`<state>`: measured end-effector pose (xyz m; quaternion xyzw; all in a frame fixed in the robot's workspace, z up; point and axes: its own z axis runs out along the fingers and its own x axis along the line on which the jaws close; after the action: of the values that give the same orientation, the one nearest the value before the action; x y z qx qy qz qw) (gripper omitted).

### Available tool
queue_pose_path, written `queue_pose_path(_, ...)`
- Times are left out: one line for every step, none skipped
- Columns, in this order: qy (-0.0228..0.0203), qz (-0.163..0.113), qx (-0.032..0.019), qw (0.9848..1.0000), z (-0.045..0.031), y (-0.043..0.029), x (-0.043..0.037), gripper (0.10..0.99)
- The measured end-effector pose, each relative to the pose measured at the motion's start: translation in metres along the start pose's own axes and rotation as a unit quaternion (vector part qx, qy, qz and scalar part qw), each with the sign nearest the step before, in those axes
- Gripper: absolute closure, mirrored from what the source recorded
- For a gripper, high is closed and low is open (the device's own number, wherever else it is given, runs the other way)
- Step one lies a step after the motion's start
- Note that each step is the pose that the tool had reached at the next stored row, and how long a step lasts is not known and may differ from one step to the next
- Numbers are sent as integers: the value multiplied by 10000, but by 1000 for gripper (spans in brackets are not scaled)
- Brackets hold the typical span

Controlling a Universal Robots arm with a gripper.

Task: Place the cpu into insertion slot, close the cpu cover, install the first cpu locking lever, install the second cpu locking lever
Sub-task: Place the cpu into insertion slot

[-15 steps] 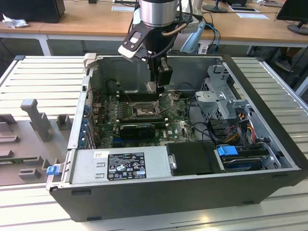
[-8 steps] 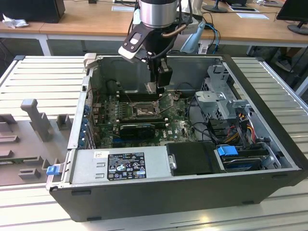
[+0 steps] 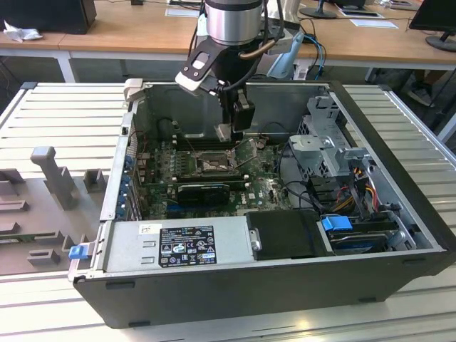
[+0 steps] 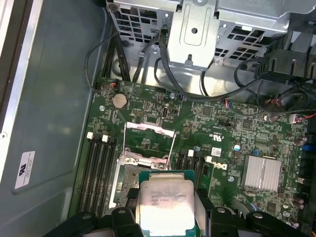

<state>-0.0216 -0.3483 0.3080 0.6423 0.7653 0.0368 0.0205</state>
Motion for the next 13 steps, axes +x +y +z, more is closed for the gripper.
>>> queue_pose_path(0, 0, 0, 10000, 7, -1, 0, 557)
queue_pose_path(0, 0, 0, 10000, 11, -1, 0, 557)
queue_pose_path(0, 0, 0, 10000, 21, -2, 0, 557)
queue_pose_path(0, 0, 0, 10000, 26, -2, 0, 557)
queue_pose_path(0, 0, 0, 10000, 30, -3, -1, 557)
queue_pose_path(0, 0, 0, 10000, 37, -3, -1, 557)
queue_pose_path(0, 0, 0, 10000, 42, -4, -1, 557)
queue_pose_path(0, 0, 0, 10000, 46, -4, -1, 557)
queue_pose_path(0, 0, 0, 10000, 50, -4, -1, 557)
queue_pose_path(0, 0, 0, 10000, 54, -5, -1, 557)
queue_pose_path(0, 0, 0, 10000, 62, -5, -1, 557)
queue_pose_path(0, 0, 0, 10000, 66, -6, -1, 557)
queue_pose_path(0, 0, 0, 10000, 70, -6, -1, 557)
